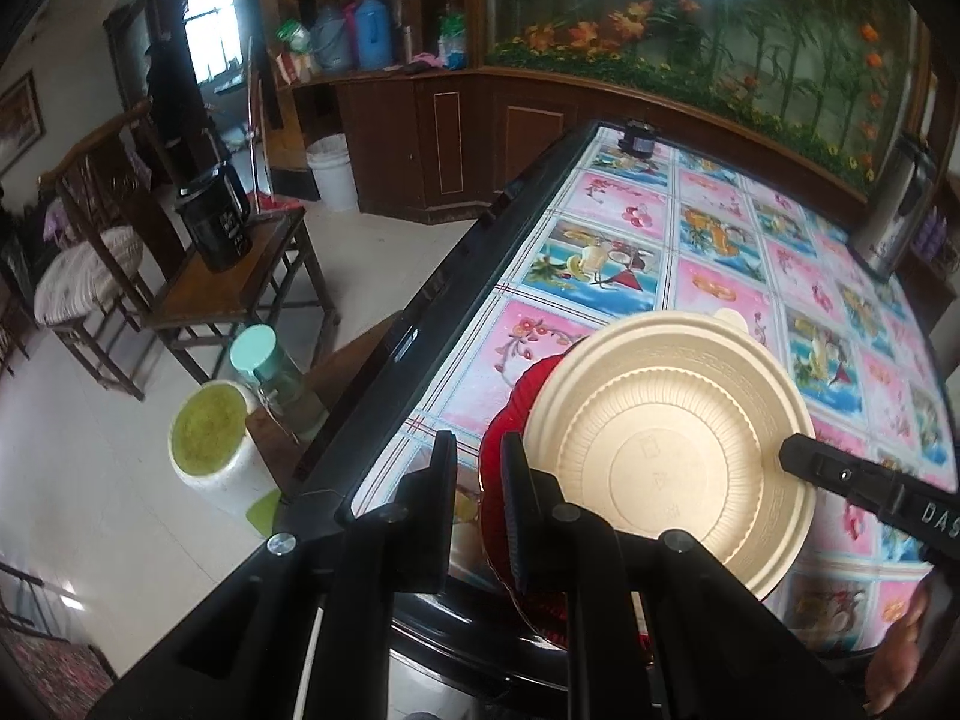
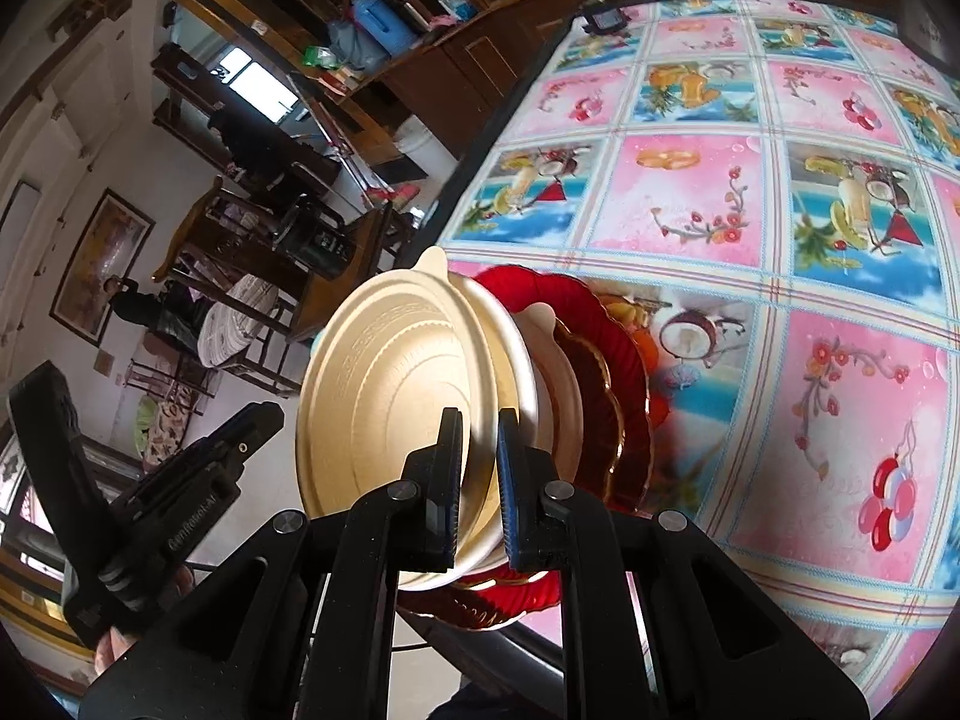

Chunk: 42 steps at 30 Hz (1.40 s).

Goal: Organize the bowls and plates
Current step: 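Open the right gripper to release the beige bowl on the stack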

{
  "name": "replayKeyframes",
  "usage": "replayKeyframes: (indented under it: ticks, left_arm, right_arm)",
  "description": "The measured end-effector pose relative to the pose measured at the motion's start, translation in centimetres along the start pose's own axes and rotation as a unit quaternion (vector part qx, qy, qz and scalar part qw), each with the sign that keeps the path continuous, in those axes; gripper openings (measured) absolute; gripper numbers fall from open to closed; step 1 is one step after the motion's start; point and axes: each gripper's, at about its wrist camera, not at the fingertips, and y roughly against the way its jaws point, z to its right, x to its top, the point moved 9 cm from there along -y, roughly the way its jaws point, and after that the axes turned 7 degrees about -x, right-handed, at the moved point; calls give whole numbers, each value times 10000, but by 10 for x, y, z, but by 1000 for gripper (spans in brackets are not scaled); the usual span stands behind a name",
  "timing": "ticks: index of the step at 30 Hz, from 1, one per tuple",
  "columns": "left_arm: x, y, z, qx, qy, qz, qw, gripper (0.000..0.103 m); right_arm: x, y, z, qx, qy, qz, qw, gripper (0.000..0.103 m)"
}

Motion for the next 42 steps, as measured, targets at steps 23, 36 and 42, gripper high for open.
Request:
replayKeyframes:
  ticks: [23,36,42]
  left_arm:
    - [-8,57,34,447,-247,1102,9926,75]
    - [-26,75,46,379,-289,1167,9920,75]
    - [-29,82,49,291,-328,1228,9915,75]
  right_arm:
    - [-24,121,-24,338,1439,2377,9600,33]
    - [-48,127,-40,462,1560,2344,9584,34]
    - [-53,130,-45,468,1583,2370,9574,34]
